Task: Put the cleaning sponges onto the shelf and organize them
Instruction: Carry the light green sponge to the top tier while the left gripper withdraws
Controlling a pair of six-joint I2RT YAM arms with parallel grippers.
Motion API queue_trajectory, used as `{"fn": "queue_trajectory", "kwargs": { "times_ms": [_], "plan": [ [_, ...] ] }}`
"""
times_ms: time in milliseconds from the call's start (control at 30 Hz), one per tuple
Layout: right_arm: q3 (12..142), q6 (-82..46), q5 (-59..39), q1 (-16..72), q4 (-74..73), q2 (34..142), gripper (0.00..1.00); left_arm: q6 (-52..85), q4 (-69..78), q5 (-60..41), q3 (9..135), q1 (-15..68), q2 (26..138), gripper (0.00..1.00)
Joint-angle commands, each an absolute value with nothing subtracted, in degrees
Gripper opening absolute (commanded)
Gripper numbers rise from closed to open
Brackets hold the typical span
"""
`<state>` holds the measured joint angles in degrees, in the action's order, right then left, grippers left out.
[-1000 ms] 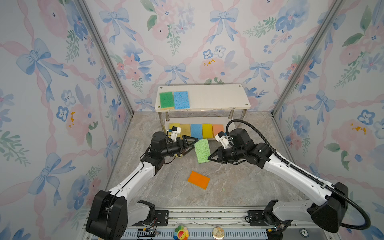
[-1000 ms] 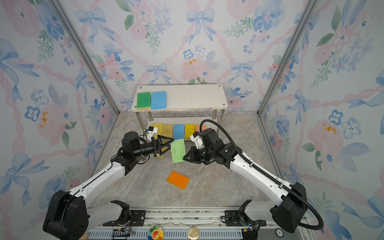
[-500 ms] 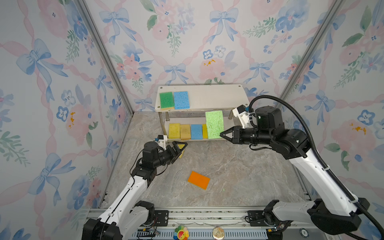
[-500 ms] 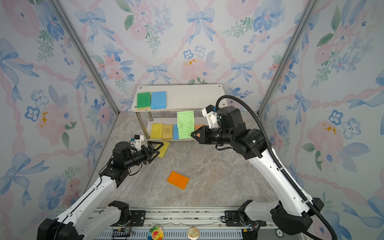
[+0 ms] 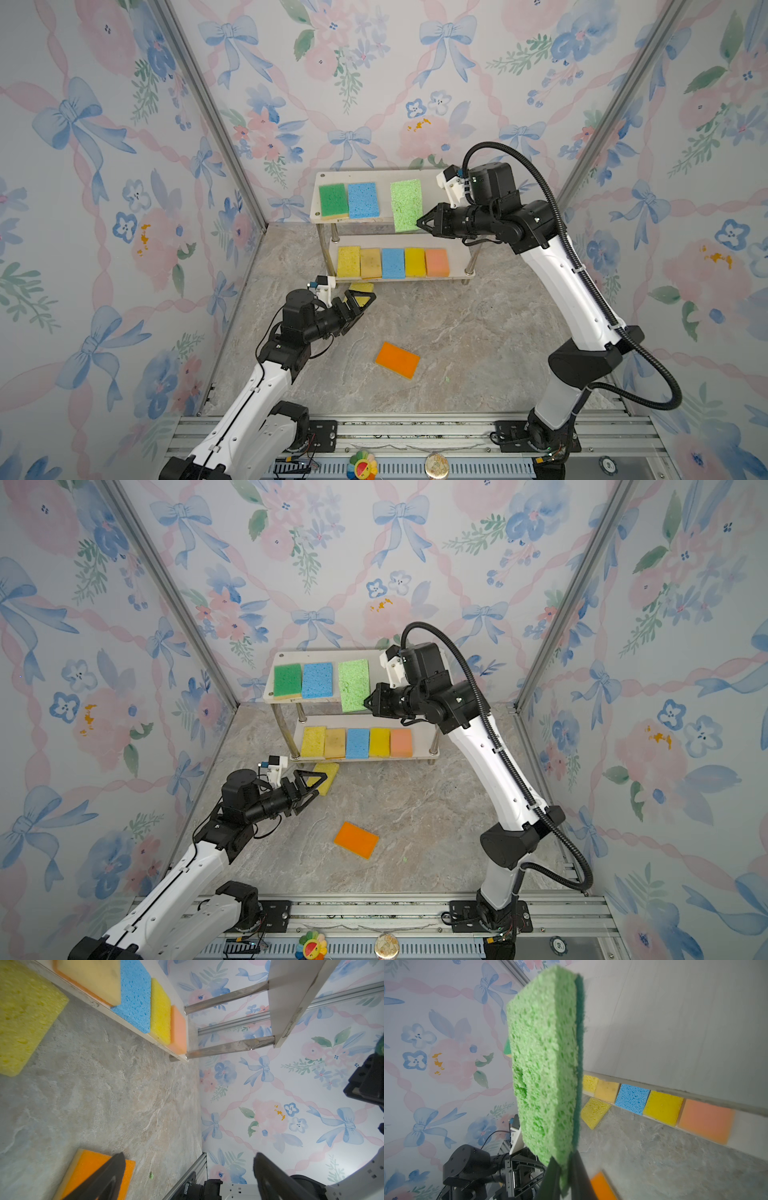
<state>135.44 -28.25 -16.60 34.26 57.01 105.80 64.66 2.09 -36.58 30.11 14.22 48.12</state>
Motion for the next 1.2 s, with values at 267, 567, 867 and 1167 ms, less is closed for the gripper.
{"fn": "queue_trajectory", "kwargs": {
  "times_ms": [267,567,867,1167],
  "plan": [
    [145.6,-27.2,-17.2,32.8,57.9,115.2,0.13,62.2,-1.9,-38.9,28.9,14.4,46.6,0.98],
    [146.1,-29.6,-18.5,31.6,53.9,117.8,0.13,61.6,-2.4,-39.5,28.8,14.0,47.3,0.98],
    [147.5,-32.9,-19.9,30.3,50.0,120.2,0.13,61.3,-2.4,-39.6,28.9,13.2,47.7,0.98],
    [149.0,-34.6,-21.1,30.1,48.3,122.6,0.14,60.6,-2.4,-39.5,29.2,12.9,48.9,0.98]
  ]
}}
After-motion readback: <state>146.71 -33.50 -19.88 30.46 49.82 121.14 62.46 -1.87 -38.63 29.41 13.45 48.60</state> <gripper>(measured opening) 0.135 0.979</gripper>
